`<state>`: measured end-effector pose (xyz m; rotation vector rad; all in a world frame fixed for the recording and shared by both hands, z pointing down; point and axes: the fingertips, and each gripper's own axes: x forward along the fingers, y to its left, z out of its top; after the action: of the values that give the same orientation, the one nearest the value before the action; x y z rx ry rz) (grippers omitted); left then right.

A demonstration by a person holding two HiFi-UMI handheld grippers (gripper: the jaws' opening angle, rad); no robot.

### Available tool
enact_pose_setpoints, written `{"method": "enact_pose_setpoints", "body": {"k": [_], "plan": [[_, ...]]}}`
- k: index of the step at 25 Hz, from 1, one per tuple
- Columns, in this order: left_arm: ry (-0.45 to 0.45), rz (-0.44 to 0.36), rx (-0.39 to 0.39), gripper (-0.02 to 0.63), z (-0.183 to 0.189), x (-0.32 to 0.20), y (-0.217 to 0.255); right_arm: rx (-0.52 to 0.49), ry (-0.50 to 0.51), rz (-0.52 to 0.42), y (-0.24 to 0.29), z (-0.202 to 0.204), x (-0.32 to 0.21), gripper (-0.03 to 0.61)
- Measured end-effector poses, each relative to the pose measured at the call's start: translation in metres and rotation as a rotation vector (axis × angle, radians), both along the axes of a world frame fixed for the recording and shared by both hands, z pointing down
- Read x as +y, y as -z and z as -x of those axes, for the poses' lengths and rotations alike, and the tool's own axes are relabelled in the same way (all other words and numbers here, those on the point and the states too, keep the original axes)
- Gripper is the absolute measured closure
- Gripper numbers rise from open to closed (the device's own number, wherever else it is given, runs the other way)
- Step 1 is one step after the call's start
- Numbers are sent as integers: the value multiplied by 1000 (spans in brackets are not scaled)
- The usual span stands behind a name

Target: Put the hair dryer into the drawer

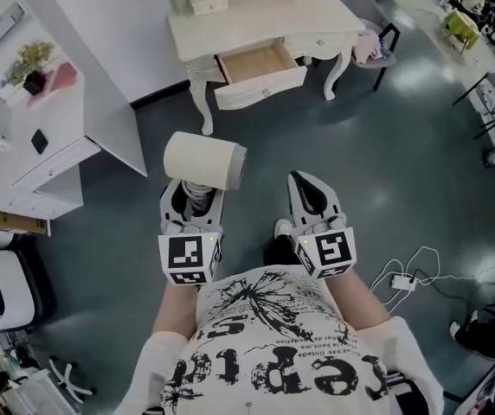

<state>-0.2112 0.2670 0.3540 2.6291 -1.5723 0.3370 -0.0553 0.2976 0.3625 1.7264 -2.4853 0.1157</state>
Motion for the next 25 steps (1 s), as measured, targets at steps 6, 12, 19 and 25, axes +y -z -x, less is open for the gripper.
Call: {"method": "enact_pose_setpoints", "body": {"k": [6,12,19,25], "plan": [[51,11,10,362,-64,-65,1,25,78,-6,7,-62,-67,561],[80,18,19,362,-120,-119,-4,25,70,-6,7,-131,-124,561],[93,42,10,362,-152,-165,-13,8,67,21,-3,-170,-177,561],[72,62,7,362,-163,-221,-23,0,54,41,-14,-178,-228,561]]}}
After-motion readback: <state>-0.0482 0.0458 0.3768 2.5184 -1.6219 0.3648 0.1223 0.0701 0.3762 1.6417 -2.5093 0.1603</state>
